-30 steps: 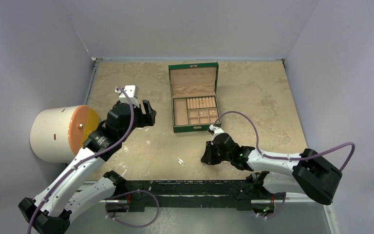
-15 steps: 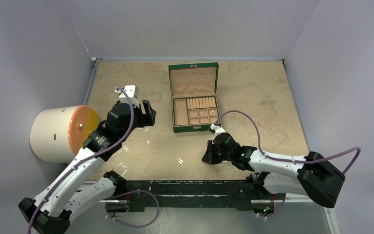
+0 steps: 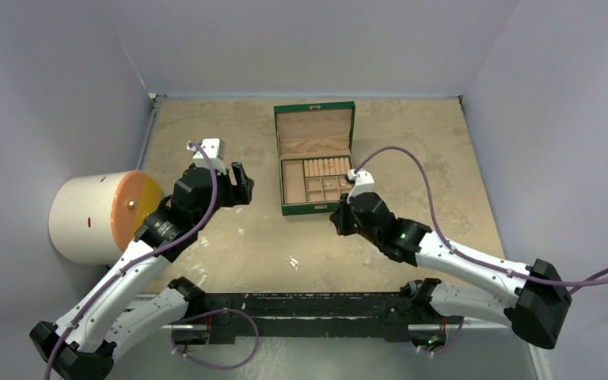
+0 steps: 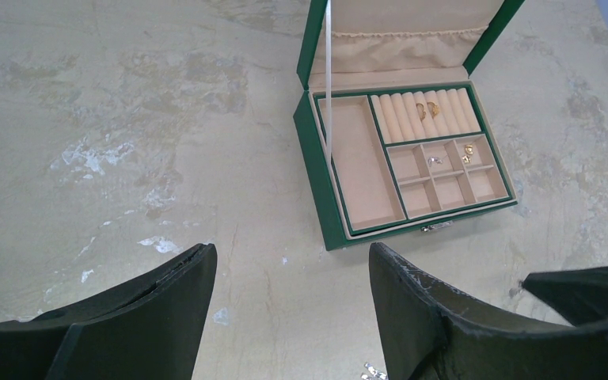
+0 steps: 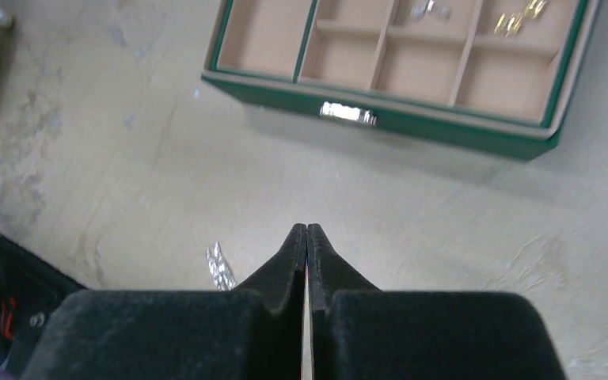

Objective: Organize the mixed jewelry

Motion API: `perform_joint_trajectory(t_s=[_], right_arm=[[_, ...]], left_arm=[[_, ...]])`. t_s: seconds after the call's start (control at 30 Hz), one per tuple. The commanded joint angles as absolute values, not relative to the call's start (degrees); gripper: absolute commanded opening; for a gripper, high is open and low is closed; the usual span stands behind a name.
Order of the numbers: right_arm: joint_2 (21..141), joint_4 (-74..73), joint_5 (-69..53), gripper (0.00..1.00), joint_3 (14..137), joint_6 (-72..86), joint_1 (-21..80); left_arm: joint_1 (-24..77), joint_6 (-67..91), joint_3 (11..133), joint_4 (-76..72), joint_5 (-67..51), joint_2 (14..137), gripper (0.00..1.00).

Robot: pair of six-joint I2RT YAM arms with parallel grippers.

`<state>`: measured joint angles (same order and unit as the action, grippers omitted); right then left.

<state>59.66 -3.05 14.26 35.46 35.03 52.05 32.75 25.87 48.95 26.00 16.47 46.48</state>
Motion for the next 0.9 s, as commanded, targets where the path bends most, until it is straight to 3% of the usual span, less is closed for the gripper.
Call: perform_joint_trajectory(t_s=[0.0,0.47,0.87], right_arm=[[61.9,-3.7,25.3,0.00,42.8,24.7,51.2],[76.7,8.6,18.3,0.00,52.6,9.1,38.6],[86.9,13.3,12.0,0.00,55.6,7.5,37.0]], left_arm=[[32.4,25.1,49.3,24.5,16.2,45.9,0.70],[32.4,25.1,49.3,24.7,16.7,45.6,0.70],[32.4,25.0,49.4,24.8,16.8,45.5,0.70]])
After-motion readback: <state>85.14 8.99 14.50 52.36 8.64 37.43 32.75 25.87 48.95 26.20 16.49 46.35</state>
